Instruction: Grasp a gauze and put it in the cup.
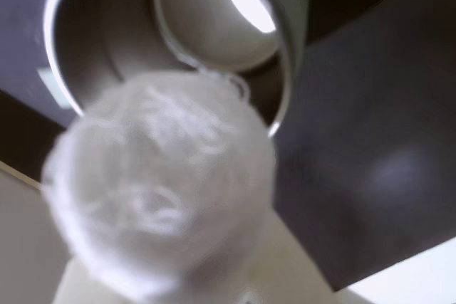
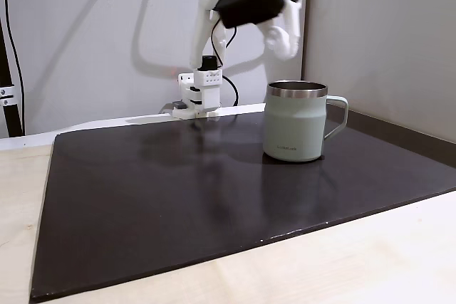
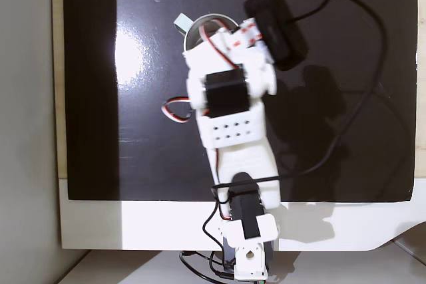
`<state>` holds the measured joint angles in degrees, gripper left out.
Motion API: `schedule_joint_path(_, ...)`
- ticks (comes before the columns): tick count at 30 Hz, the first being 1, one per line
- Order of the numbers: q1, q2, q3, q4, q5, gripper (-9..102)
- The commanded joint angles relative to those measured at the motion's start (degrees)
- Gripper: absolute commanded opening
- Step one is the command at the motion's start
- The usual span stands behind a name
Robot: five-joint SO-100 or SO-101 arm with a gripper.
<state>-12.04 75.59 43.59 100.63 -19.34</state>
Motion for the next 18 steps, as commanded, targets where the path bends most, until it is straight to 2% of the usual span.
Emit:
schedule_joint_path(1, -3.34, -0.53, -3.69, 0.26, 2.20, 0)
schedule_joint_path(8, -4.57, -2.20, -3.25, 0.35, 4.22, 0)
schedule_joint_path(18, 0.09, -7.47, -6.68, 0.18, 6.33, 0)
